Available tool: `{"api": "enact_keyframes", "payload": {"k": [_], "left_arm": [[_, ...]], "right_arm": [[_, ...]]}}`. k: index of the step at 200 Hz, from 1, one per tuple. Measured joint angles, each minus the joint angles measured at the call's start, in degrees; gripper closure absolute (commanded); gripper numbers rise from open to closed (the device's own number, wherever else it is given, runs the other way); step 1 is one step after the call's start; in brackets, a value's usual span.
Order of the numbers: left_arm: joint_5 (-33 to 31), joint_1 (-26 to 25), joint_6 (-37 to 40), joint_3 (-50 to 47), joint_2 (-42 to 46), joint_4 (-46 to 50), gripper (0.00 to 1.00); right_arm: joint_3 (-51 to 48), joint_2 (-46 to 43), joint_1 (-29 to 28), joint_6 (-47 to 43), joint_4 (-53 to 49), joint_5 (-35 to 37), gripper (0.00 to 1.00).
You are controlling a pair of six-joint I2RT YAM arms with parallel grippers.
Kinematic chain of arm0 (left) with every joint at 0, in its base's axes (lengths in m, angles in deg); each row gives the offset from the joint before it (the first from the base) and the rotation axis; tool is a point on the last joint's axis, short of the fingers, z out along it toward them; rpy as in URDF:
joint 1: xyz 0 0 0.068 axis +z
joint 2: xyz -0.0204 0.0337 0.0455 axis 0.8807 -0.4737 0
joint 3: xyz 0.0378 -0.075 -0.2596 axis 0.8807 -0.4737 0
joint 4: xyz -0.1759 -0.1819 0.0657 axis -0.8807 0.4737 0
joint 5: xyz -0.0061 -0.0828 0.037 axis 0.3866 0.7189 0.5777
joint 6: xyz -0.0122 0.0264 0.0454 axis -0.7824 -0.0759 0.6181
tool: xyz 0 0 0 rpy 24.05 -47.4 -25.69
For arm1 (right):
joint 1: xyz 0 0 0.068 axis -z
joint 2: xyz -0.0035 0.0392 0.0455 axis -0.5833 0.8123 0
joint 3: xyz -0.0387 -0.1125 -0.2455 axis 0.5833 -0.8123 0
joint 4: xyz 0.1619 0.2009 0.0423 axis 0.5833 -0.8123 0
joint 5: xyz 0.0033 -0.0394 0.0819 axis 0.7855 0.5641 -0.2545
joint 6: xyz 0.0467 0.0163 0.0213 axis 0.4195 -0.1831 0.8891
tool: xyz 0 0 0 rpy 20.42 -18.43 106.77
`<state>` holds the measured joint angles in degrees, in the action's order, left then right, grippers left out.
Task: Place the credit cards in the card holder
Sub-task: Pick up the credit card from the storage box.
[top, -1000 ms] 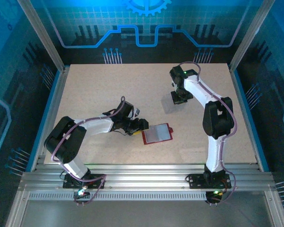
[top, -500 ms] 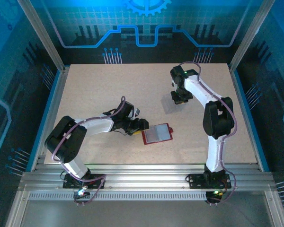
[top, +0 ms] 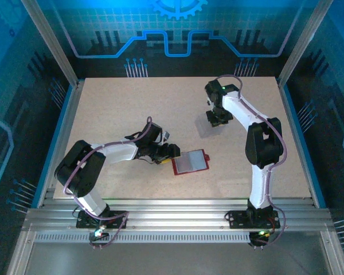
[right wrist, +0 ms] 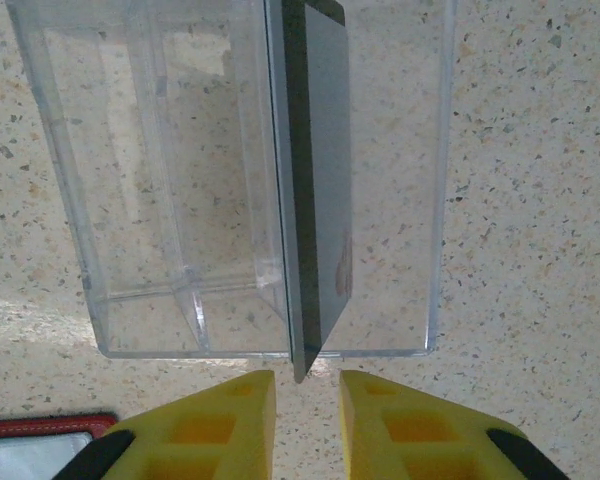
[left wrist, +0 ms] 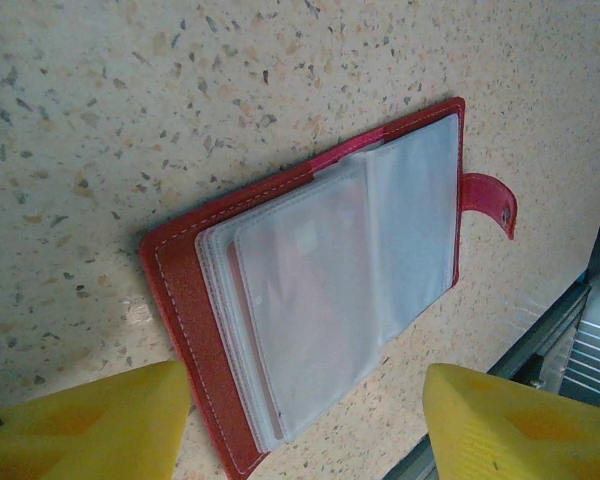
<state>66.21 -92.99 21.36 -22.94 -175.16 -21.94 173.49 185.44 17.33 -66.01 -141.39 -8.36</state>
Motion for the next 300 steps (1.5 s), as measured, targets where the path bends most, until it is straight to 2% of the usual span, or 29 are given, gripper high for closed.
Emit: {"api": "enact_keyframes", "payload": {"k": [211,300], "left_arm": [[0.02,0.00,-0.13,0.00,0.00,0.00,0.35],[0.42,0.00,-0.13,0.00,-0.09,-0.02,0.35]], "right_arm": [[0.09,2.36,-1.64,-1.22,-1.40,4.68,0.87],[0.79,2.38,-1.64,-1.62,-1.38,4.79,0.98]]}}
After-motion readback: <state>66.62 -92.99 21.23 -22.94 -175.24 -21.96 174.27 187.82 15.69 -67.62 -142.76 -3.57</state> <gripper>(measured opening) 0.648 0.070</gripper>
